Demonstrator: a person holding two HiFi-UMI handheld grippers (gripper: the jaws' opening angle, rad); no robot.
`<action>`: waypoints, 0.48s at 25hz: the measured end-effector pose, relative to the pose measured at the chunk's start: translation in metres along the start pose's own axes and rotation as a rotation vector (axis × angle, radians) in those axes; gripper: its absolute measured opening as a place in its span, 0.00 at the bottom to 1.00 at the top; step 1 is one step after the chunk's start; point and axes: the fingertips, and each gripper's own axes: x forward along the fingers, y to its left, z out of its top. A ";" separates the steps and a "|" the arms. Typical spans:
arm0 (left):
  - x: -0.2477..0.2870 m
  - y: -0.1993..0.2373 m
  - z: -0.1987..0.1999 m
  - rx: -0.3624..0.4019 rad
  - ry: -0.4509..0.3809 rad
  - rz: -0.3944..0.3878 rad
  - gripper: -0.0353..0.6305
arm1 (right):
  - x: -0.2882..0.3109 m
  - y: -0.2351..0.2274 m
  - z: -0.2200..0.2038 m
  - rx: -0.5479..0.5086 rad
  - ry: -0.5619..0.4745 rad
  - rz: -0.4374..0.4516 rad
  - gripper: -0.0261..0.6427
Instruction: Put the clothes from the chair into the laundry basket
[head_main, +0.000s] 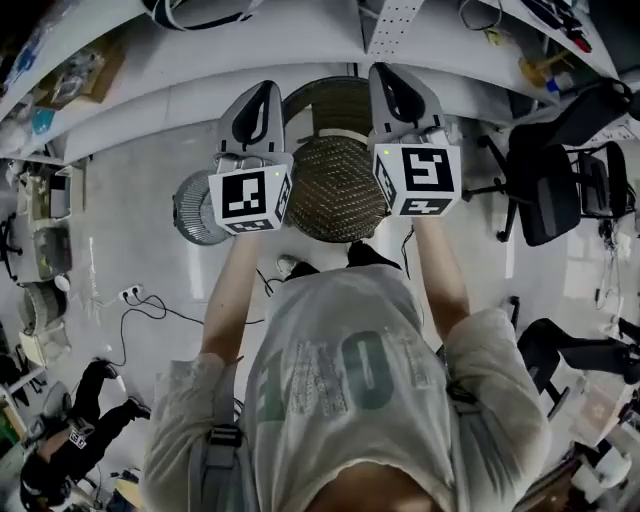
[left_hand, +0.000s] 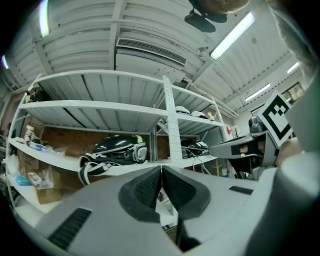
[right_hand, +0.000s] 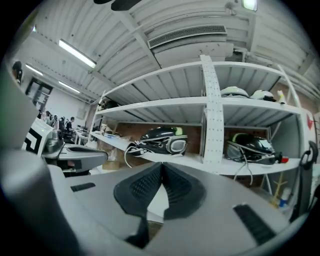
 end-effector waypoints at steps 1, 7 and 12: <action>0.017 -0.023 -0.002 -0.009 -0.002 -0.030 0.08 | -0.008 -0.026 -0.007 0.000 0.013 -0.022 0.07; 0.092 -0.120 -0.014 -0.035 -0.010 -0.123 0.08 | -0.035 -0.141 -0.051 0.030 0.067 -0.104 0.07; 0.135 -0.173 -0.023 -0.042 0.001 -0.176 0.08 | -0.043 -0.192 -0.073 0.042 0.091 -0.128 0.07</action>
